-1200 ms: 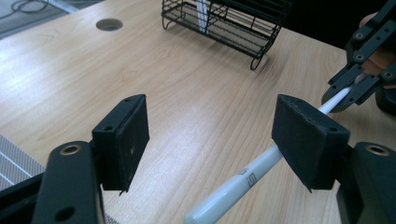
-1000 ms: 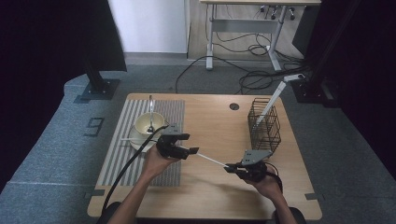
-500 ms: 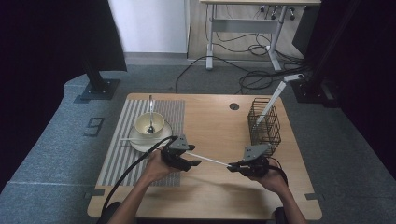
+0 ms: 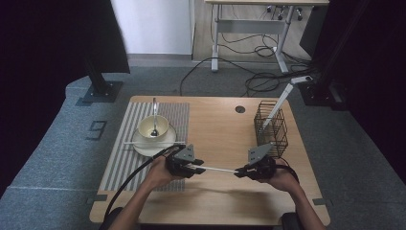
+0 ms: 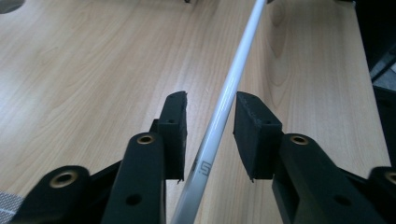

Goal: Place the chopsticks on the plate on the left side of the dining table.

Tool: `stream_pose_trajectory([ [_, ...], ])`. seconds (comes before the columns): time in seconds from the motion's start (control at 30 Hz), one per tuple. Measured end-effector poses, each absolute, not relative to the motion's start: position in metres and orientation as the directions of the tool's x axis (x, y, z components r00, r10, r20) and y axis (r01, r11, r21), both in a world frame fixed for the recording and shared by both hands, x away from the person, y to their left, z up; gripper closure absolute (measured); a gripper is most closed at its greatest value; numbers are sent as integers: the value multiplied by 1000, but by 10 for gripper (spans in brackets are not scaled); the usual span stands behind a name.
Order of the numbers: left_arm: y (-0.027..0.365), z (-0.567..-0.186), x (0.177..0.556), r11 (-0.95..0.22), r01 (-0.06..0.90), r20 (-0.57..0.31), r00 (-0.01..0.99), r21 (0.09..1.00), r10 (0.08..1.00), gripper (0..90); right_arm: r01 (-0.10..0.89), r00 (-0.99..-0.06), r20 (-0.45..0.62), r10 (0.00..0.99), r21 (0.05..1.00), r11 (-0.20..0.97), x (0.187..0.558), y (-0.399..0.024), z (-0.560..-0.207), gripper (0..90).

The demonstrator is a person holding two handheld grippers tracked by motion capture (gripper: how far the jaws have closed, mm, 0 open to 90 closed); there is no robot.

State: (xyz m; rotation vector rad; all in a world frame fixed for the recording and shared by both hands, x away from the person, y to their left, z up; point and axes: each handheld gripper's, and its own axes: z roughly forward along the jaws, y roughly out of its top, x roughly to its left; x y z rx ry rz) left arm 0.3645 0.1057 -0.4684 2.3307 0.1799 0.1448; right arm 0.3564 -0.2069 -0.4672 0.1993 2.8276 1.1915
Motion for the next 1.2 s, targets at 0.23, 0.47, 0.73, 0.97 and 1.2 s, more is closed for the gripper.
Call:
stream_pose_trajectory([
  [0.23,106,-470,364,-704,63,50,989,707,139,739,83,-993,-5,122,708,702,358,-205,-466,850],
  [0.47,107,-471,364,-714,33,29,997,699,74,787,81,-994,3,111,709,700,359,-205,-467,836],
  [0.73,110,-469,362,-697,33,8,998,716,55,838,114,-983,-11,181,738,665,361,-209,-467,699],
  [0.97,120,-474,365,-693,81,11,992,717,127,839,138,-966,-40,255,753,644,361,-210,-463,583],
  [1.2,135,-479,366,-678,136,16,977,722,213,839,170,-950,-41,310,766,620,360,-211,-462,485],
])
